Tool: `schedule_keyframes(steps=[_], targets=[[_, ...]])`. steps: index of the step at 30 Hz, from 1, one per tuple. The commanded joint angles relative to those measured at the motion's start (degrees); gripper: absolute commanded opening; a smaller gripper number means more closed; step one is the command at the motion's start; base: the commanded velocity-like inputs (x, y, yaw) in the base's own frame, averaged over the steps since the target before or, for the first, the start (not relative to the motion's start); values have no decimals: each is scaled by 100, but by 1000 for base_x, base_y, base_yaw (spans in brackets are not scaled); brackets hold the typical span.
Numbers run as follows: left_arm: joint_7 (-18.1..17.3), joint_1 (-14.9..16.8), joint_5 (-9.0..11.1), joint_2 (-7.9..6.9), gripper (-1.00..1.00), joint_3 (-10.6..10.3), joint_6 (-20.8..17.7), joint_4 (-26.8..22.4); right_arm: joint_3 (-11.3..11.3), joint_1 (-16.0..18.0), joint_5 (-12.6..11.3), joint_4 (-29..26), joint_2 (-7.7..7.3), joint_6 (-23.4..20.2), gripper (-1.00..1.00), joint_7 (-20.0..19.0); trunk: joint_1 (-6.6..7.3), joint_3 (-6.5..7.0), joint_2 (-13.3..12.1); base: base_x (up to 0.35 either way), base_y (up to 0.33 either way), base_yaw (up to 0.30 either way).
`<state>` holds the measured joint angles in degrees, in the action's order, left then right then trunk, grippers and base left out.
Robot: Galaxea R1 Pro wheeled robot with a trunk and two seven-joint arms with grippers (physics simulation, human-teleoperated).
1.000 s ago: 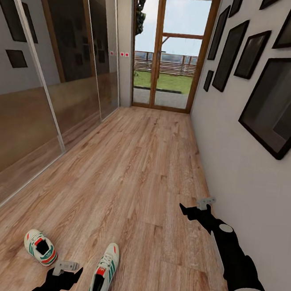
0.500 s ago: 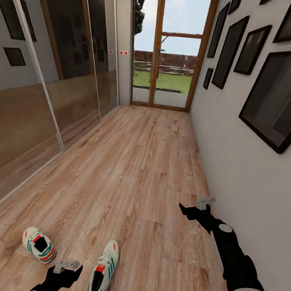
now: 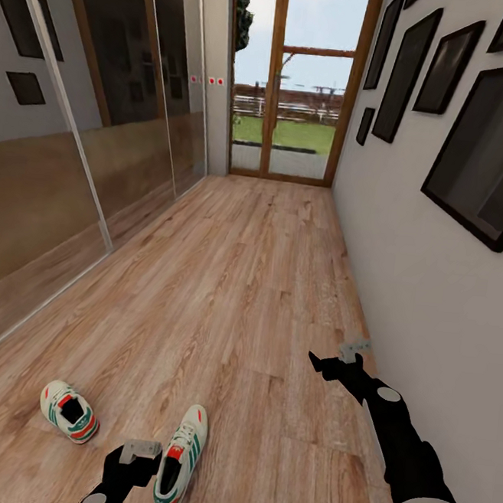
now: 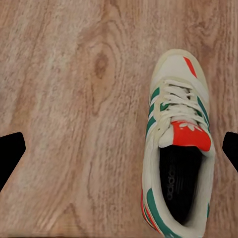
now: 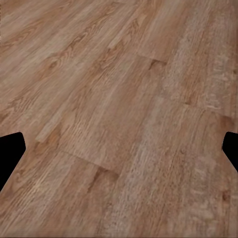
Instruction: Pick up the two gym shoes and the two sandals from the corridor floor and place them onto the hallstand (shoe rack) in the corridor, making sure they are on the rack and not on the floor. Arrange them so the two gym shoes are next to each other and the two sandals are next to each other.
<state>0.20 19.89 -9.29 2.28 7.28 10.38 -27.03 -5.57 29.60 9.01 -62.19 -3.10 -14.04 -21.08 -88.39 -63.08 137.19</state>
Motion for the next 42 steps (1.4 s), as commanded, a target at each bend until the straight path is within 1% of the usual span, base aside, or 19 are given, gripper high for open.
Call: schedule_keyframes(steps=[1, 7, 15, 26, 27, 30, 31, 33, 37, 42], targets=[[26, 5, -67, 20, 100, 29, 24, 4, -14, 2, 57, -10, 3, -20, 100, -45, -21, -32, 44, 0, 0, 81], [68, 6, -85, 57, 100, 7, 31, 9, -14, 2, 57, -11, 3, -20, 100, -45, -153, -193, 284, 0, 0, 85], [68, 6, -95, 56, 100, -15, 34, 13, -14, 2, 57, -9, 4, -20, 100, -45, -329, -408, 605, 0, 0, 89], [9, 8, -107, 66, 100, -43, 56, 13, -14, 2, 57, -12, 3, -20, 100, -45, -357, -749, 620, 0, 0, 87], [-23, 9, -107, 67, 100, -65, 55, 12, -14, 2, 57, -12, 3, -20, 100, -45, -360, -780, 621, 0, 0, 56], [-226, 14, -108, 69, 100, -235, 42, 7, -14, 2, 57, -12, 3, -20, 100, -45, -367, -874, 625, 0, 0, 29], [-322, 25, -108, 70, 100, -334, 28, 3, -14, 2, 57, -12, 4, -20, 100, -45, -370, -905, 626, 0, 0, 15], [-376, 37, -108, 72, 100, -414, 18, 1, -14, 2, 57, -12, 5, -20, 100, -45, -375, -967, 629, 0, 0, 11], [-430, 58, -108, 81, 100, -508, 7, -8, -14, 2, 57, -12, 9, -20, 100, -45, -385, -1092, 634, 0, 0, 6], [-464, 124, -107, 108, 100, -560, 1, -37, -14, 2, 57, -16, 11, -20, 100, -45, -398, -1248, 641, 0, 0, 2]])
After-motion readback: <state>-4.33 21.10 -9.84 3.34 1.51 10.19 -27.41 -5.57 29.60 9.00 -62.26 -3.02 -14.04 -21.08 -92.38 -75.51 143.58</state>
